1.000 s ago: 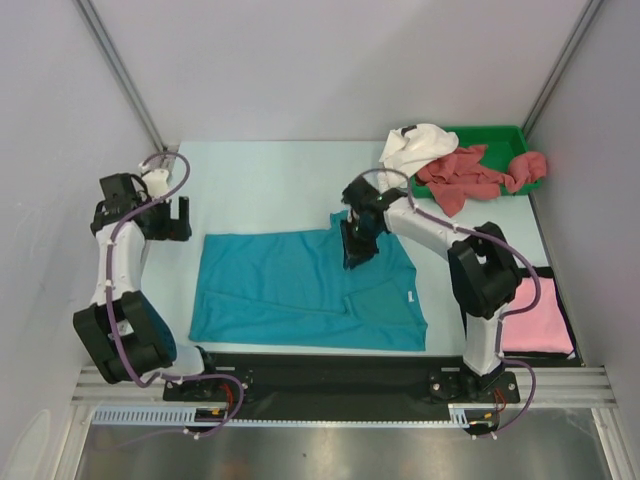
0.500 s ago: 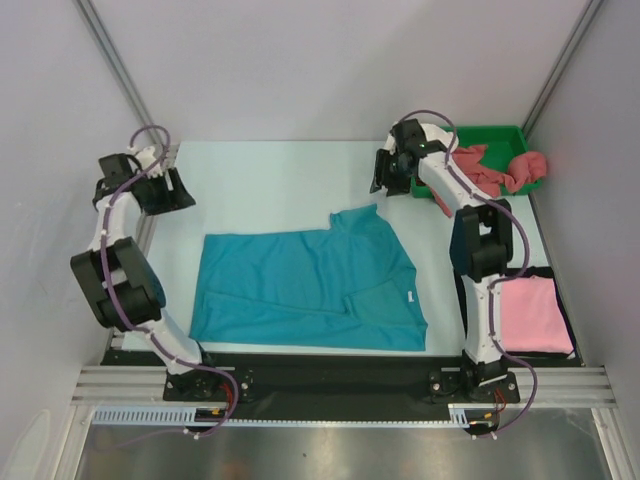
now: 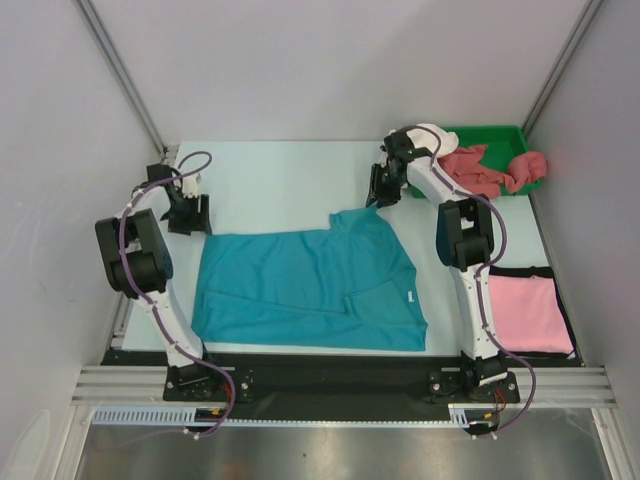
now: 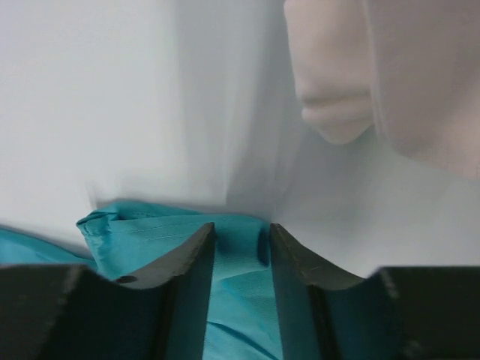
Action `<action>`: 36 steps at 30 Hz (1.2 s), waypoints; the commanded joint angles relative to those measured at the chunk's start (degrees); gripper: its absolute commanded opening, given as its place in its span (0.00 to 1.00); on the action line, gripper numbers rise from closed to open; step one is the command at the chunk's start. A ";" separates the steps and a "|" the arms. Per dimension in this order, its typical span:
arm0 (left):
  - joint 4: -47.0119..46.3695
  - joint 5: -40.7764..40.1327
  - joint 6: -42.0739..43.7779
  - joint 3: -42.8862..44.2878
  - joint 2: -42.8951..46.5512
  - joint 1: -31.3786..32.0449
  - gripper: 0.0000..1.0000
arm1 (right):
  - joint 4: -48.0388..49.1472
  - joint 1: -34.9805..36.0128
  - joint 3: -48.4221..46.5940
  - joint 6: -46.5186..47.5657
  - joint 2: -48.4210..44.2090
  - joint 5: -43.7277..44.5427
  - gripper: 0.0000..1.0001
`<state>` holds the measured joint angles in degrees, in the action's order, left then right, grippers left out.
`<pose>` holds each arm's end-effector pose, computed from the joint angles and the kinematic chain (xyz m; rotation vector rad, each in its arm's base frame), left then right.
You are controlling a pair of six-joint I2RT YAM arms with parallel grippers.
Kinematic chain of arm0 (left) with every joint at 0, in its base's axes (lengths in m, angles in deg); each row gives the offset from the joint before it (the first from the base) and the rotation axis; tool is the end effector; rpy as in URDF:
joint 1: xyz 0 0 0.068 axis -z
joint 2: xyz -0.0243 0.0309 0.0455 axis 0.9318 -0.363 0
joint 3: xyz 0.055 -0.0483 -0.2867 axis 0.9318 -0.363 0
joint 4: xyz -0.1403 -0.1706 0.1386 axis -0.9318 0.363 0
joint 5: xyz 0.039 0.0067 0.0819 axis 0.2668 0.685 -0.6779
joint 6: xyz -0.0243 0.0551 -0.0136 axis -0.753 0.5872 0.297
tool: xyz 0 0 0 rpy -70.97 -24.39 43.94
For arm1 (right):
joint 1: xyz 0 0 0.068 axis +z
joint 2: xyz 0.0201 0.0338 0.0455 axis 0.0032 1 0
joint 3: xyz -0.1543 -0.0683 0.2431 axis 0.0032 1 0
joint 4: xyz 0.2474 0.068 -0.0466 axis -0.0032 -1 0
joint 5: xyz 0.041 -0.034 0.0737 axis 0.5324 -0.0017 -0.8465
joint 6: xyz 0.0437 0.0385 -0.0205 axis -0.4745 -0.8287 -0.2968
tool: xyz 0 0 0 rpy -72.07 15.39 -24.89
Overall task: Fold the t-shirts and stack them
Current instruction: Fold the tshirt
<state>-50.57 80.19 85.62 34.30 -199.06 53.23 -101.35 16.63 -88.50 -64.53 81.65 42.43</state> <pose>0.4108 0.1021 0.1881 0.0507 2.6852 -0.1751 0.5191 0.1647 0.1788 -0.0377 2.7073 0.5088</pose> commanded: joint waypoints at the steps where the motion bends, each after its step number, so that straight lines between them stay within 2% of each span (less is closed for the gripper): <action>1: 1.77 -0.76 2.11 2.49 -2.12 0.37 0.68 | 0.94 0.16 -1.29 -0.31 -0.50 -2.56 0.39; 5: 1.61 0.12 2.38 2.40 -3.62 0.81 0.68 | 1.38 0.25 -0.68 -0.66 -0.94 -4.58 0.20; 7: 1.78 2.58 2.37 2.75 -4.15 0.81 0.62 | 1.90 0.34 0.11 -1.09 -1.47 -5.11 0.17; 8: 2.73 4.68 2.55 2.75 -4.33 0.98 0.60 | 2.25 0.43 0.55 -1.27 -2.51 -5.29 0.12; 10: 3.62 6.71 3.43 1.53 -3.46 1.51 0.56 | 2.78 0.34 2.04 -1.45 -3.66 -5.55 0.10; 13: 3.63 10.67 5.10 -2.25 -1.00 1.51 0.56 | 3.66 0.25 3.89 -1.45 -6.12 -5.12 0.06; 22: 2.13 10.60 3.96 -3.22 -1.87 1.51 0.56 | 4.10 0.34 6.53 -0.66 -9.11 -4.06 0.01; 23: 2.13 10.33 4.04 -3.22 -2.39 1.51 0.53 | 4.10 0.34 6.79 -0.66 -9.20 -4.06 0.00; 26: 2.39 10.58 4.22 -2.79 -2.83 1.51 0.26 | 3.49 0.34 7.32 -0.22 -10.26 -4.06 0.00; 27: 2.31 11.02 4.57 -3.05 -2.23 1.51 0.03 | 3.57 0.34 8.54 0.04 -10.87 -4.06 0.00; 31: 0.81 12.34 5.27 -5.33 0.94 1.51 0.00 | 5.33 0.60 14.69 0.66 -15.96 -3.54 0.00; 36: -0.42 12.87 8.43 -9.89 8.75 1.51 0.00 | 7.62 2.18 26.02 1.63 -28.17 -1.26 0.00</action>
<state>-51.77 90.73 90.84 27.07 -196.68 54.13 -96.21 17.38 -65.62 -64.57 63.09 39.59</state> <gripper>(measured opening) 0.011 0.011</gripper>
